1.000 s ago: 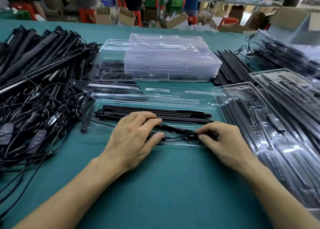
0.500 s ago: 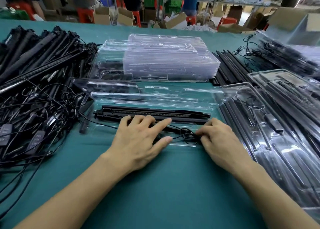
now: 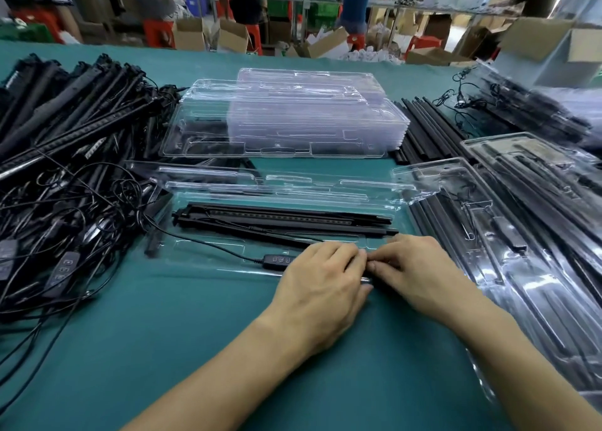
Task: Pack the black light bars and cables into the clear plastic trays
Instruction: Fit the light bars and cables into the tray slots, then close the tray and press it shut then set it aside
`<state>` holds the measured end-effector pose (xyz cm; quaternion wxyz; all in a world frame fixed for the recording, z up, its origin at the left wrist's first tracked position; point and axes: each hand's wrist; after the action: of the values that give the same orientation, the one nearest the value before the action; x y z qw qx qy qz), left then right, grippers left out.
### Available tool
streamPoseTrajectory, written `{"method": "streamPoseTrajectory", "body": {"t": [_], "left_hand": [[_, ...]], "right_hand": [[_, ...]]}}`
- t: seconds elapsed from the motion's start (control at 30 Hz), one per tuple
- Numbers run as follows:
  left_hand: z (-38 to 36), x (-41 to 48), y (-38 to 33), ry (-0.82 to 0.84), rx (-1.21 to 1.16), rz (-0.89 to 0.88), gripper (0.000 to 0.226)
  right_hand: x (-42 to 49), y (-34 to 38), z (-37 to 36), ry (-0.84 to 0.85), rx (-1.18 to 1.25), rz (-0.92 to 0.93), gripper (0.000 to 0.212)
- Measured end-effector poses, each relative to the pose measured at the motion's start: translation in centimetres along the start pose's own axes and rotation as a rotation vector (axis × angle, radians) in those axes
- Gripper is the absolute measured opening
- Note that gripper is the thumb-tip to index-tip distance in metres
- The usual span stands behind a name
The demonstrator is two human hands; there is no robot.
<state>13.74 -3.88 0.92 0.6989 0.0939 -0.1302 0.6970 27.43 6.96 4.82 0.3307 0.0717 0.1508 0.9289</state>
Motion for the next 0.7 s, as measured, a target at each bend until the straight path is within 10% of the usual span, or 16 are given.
{"method": "streamPoseTrajectory", "body": {"t": [0.2,0.33,0.57,0.7], "left_hand": [[-0.7,-0.7,0.1,-0.023,0.041,0.021,0.056],[-0.4,-0.8,0.2,-0.024,0.054,0.023,0.058],[0.9,-0.9,-0.3,0.095,0.026,0.029,0.055],[1.6,-2.1,-1.3,-0.156,0.039,-0.235,0.029]], "right_hand": [[-1.4,1.5,4.6,-0.808,-0.026,0.201,0.031],[0.5,1.0,6.2,-0.474,-0.157,0.108,0.061],[-1.4,-0.7,1.9,-0.262,0.066,0.221,0.027],[-1.8,-1.2,0.6,-0.238,0.061,0.207,0.021]]}}
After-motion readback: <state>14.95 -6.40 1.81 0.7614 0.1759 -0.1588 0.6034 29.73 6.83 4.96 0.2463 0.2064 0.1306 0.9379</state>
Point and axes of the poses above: each hand's wrist, its own x-axis towards the middle knuckle, its own z-axis out of the back of the hand, y = z × x, and after that the axes turned 1 degree about z, right-handed
